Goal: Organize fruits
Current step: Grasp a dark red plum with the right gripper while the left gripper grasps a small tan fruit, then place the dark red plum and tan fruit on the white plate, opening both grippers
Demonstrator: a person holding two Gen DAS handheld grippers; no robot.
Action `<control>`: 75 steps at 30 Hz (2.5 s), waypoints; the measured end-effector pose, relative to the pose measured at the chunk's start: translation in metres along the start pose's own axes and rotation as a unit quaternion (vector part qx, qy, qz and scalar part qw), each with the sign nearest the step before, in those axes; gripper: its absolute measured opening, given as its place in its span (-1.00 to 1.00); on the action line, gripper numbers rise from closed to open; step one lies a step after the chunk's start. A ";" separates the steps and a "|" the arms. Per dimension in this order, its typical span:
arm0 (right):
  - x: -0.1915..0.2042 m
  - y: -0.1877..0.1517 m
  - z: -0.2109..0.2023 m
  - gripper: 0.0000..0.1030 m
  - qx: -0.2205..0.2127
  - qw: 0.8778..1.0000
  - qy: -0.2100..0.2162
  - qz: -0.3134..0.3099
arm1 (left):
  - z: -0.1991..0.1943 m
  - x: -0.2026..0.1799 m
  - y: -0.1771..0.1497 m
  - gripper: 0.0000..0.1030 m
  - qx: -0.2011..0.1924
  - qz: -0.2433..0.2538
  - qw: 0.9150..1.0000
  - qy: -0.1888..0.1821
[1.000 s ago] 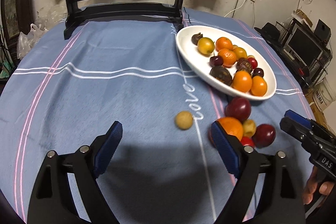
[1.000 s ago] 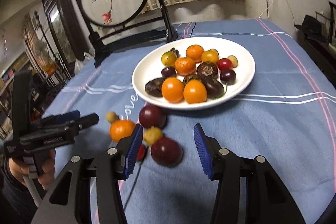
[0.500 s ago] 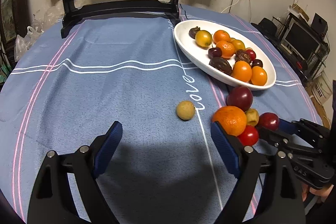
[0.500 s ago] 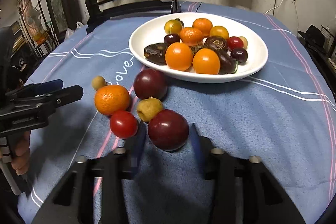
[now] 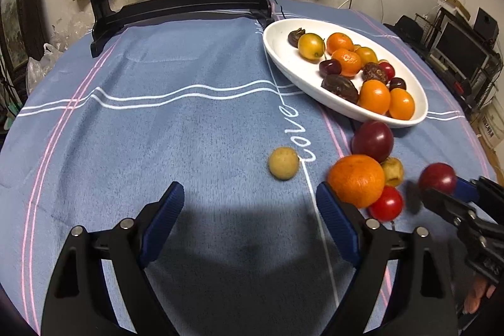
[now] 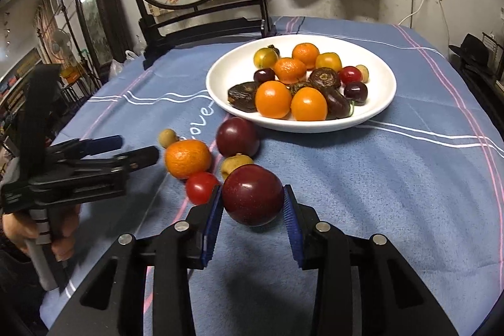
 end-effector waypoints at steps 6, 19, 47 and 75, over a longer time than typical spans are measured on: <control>0.002 0.002 -0.004 -0.25 -0.007 1.000 0.006 -0.005 | 0.017 -0.011 0.011 0.31 0.009 0.008 1.000 0.005; 0.002 0.001 -0.004 -0.25 -0.009 1.000 0.006 -0.005 | 0.023 -0.026 0.010 -0.57 0.015 0.041 0.999 0.000; -0.047 0.094 0.033 -0.25 -0.063 0.995 0.001 0.081 | 0.018 -0.064 0.100 -0.58 -0.030 0.036 0.999 -0.025; -0.017 0.042 0.000 0.15 -0.047 0.999 0.007 0.023 | -0.008 -0.021 0.027 0.51 -0.032 -0.008 0.999 -0.008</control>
Point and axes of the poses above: each gripper's, at about its wrist camera, not at the fingertips, and z roughly the way its jaws point, x to its left, y to its top, the point moved 5 cm from there along z, roughly the way its jaws point, and after that the axes turned 3 degrees about -z, right-handed, at the moved point
